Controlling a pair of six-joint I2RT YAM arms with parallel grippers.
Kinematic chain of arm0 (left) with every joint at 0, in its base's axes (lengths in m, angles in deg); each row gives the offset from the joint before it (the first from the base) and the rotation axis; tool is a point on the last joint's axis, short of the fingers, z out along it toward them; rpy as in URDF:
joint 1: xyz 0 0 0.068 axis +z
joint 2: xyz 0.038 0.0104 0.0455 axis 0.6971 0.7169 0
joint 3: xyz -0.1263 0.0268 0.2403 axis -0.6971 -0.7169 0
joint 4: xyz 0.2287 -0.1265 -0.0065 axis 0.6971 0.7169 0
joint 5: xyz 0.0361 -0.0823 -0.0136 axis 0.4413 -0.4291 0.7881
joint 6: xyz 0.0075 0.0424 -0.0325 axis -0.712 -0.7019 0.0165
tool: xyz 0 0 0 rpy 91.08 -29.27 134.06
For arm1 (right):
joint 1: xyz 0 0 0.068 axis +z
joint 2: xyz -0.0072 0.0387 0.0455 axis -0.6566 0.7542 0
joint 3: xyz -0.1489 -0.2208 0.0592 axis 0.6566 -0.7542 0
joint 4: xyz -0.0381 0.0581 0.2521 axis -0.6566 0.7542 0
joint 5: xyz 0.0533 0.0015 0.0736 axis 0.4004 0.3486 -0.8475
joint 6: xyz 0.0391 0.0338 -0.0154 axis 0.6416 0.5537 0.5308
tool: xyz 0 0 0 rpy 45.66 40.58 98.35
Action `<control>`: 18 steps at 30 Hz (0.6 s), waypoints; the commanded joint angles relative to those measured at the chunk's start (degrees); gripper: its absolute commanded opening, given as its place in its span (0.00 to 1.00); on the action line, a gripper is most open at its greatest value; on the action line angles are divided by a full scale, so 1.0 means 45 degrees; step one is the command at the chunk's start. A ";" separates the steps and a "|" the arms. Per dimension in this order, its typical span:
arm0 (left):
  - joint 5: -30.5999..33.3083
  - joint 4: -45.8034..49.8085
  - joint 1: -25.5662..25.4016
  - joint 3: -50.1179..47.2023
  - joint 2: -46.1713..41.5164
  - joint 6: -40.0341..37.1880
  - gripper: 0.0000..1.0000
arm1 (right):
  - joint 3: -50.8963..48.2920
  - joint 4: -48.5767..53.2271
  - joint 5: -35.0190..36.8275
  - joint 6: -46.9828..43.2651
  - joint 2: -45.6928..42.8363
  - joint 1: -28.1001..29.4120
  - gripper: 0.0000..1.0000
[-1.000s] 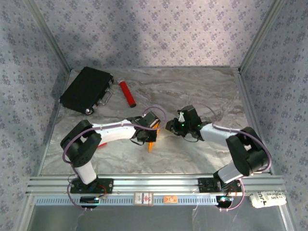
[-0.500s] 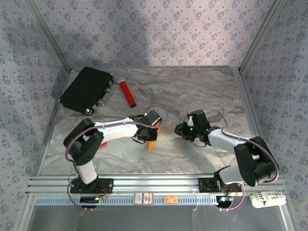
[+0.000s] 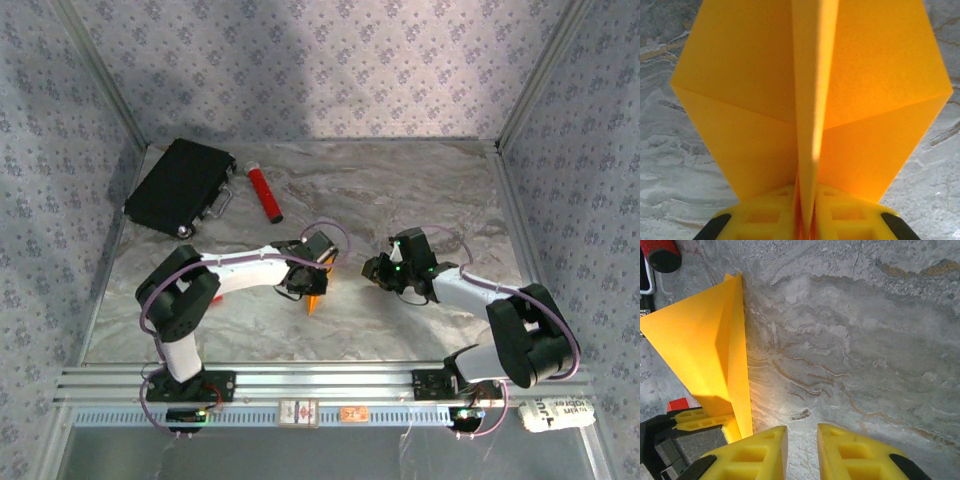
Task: Fold a paper plane with a square sheet of paper (pick it up from the middle)
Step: Move a paper plane to the center of the table.
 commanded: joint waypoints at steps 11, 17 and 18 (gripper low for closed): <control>0.0240 0.0003 -0.0248 0.0140 0.0672 0.0517 0.21 | -0.0078 0.0241 -0.0043 -0.0211 -0.0134 -0.0106 0.24; 0.1163 0.0018 -0.0771 0.0222 0.0951 0.1557 0.27 | -0.0165 0.0394 -0.0216 -0.0399 -0.0348 -0.0242 0.24; 0.1419 0.0089 -0.0903 0.0268 0.0979 0.1735 0.28 | -0.0215 0.0362 -0.0264 -0.0415 -0.0378 -0.0264 0.24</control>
